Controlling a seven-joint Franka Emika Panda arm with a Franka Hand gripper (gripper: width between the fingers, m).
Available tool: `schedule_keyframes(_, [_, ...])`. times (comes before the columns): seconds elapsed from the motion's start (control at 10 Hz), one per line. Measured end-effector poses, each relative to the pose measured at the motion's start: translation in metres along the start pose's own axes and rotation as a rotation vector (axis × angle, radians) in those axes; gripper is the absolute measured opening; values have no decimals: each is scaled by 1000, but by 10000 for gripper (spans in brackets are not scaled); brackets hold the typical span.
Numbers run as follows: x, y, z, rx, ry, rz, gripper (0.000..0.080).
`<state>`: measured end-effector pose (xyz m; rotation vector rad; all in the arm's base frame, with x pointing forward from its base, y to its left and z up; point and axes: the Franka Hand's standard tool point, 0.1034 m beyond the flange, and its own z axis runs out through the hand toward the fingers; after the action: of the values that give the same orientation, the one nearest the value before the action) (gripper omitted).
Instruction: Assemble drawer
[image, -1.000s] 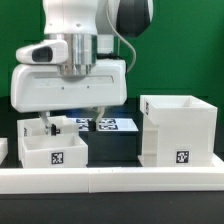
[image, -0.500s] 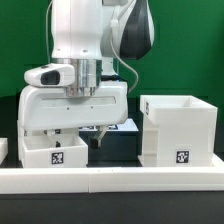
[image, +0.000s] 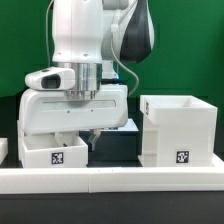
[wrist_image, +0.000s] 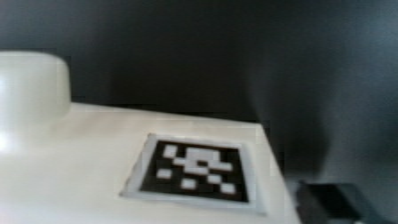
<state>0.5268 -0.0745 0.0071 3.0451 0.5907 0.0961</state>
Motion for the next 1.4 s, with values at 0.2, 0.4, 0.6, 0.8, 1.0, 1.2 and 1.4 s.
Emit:
schedule_keyframes(0.2, [0, 0, 0, 0, 0, 0, 73])
schedule_keyframes(0.4, [0, 0, 0, 0, 0, 0, 41])
schedule_keyframes(0.6, [0, 0, 0, 0, 0, 0, 41])
schedule_keyframes(0.8, [0, 0, 0, 0, 0, 0, 41])
schedule_keyframes(1.0, [-1, -7, -6, -3, -4, -89, 41])
schedule_keyframes(1.2, [-13, -12, -5, 5, -17, -156, 41])
schedule_keyframes(1.4, [-13, -11, -4, 5, -19, -172, 41])
